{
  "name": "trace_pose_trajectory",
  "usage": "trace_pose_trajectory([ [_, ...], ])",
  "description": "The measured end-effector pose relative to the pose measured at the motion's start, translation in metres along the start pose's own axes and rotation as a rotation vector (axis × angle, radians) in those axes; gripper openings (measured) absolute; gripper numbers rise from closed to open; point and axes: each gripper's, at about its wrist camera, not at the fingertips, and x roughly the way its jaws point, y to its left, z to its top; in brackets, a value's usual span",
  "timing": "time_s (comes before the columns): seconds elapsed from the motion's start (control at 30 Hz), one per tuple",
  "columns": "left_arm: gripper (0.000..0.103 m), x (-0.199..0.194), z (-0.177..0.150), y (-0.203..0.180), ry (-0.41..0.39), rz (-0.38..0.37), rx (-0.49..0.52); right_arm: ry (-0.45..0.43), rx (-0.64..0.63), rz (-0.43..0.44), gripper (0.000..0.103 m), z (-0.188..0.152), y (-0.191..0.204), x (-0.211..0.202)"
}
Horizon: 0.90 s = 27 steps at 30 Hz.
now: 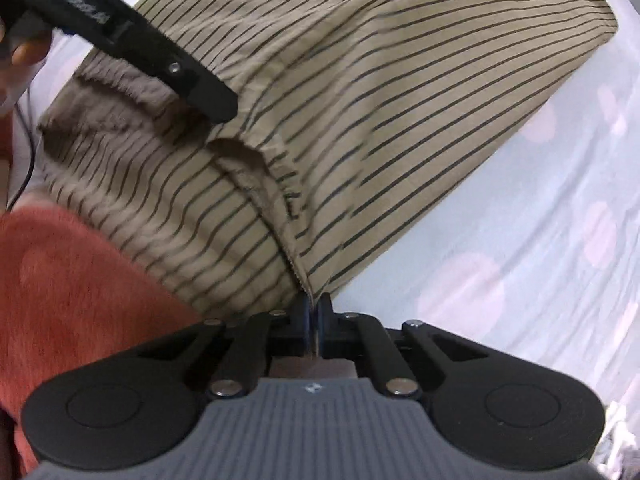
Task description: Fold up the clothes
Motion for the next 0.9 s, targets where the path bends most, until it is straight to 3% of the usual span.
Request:
trace_pose_trajectory([
  [0.23,0.0,0.016,-0.008,0.002,0.098,0.081,0.028,0.055,0.116,0.028,0.003,0.007,-0.011,0.018],
  [0.4,0.0,0.003,-0.022,-0.003,0.128,0.133,0.072,0.002,0.166,0.022,0.01,0.006,-0.017,0.011],
  [0.47,0.003,-0.012,-0.027,-0.011,0.089,0.141,0.102,-0.073,0.196,-0.005,0.02,0.001,-0.016,0.0],
  [0.5,0.004,-0.022,-0.03,-0.015,0.059,0.147,0.115,-0.122,0.218,-0.018,0.037,-0.002,-0.013,-0.007],
  [0.53,0.007,-0.033,-0.033,-0.019,0.026,0.16,0.132,-0.173,0.241,-0.031,0.048,-0.006,-0.009,-0.014],
  [0.67,0.014,-0.084,-0.038,-0.031,-0.091,0.254,0.213,-0.367,0.371,-0.028,0.049,-0.013,0.009,-0.035],
  [0.77,0.014,-0.111,-0.038,-0.035,-0.142,0.351,0.255,-0.495,0.45,0.064,0.048,-0.013,0.021,-0.04],
  [0.9,0.02,-0.125,-0.04,-0.04,-0.147,0.467,0.321,-0.564,0.517,0.176,0.048,-0.001,0.034,-0.036],
])
